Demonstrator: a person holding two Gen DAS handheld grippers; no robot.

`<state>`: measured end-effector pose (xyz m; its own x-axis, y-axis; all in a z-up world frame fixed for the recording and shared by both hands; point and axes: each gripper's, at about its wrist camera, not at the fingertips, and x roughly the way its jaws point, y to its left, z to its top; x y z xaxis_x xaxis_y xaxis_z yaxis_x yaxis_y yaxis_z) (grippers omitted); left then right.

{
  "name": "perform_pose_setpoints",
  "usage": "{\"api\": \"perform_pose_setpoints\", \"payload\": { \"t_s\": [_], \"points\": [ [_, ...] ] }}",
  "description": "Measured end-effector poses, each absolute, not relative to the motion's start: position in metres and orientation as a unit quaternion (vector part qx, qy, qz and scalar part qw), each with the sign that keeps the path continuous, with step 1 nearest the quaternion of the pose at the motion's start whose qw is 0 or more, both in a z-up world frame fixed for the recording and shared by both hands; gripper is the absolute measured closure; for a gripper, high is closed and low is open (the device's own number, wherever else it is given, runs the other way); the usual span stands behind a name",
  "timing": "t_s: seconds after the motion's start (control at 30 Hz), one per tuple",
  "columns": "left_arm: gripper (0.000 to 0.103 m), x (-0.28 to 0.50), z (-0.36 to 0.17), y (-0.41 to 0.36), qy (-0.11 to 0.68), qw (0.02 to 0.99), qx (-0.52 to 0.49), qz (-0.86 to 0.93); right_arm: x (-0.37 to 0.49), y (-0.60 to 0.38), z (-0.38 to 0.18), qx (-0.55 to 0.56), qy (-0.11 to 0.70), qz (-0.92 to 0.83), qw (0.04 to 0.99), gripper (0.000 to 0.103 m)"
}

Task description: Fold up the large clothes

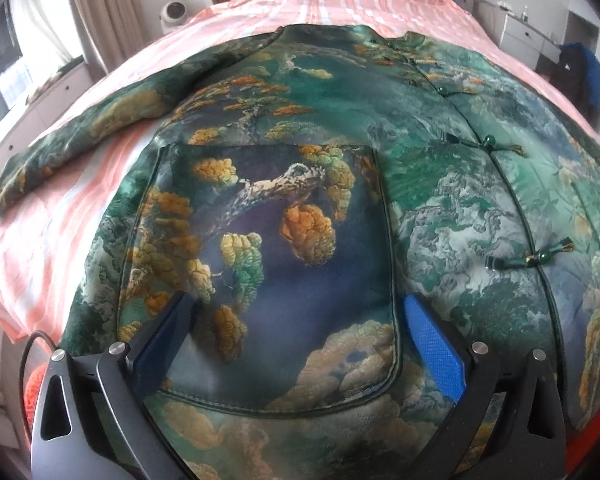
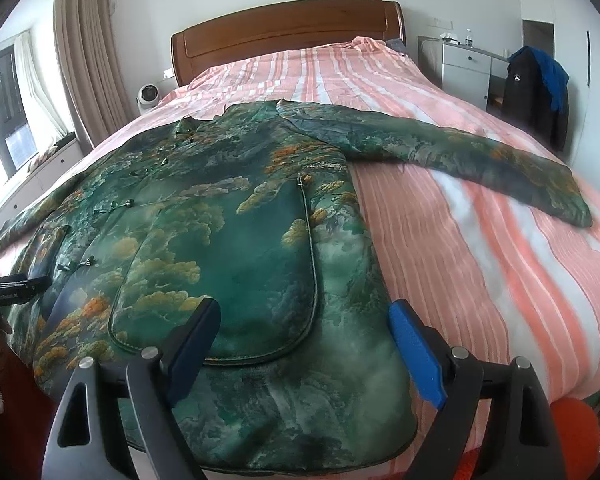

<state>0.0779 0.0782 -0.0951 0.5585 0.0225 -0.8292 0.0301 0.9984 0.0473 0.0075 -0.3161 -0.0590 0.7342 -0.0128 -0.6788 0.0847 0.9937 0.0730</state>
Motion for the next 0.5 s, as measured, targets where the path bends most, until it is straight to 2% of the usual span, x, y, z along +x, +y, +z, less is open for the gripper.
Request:
{"api": "perform_pose_setpoints", "payload": {
  "t_s": [0.17,0.27,0.5],
  "points": [
    [0.000,0.079,-0.090,0.076,0.464,0.885,0.037,-0.008,0.002,-0.316,-0.049,0.053,0.343,-0.031,0.937,0.017],
    [0.000,0.070,-0.080,0.077,0.429,0.903,0.030,-0.013,-0.003,-0.314,-0.043,0.044,0.328,-0.052,0.942,0.012],
    [0.000,0.053,-0.055,0.077,0.349,0.936,0.028,-0.023,-0.006,-0.317,-0.038,0.023,0.319,-0.074,0.945,0.012]
  ]
}}
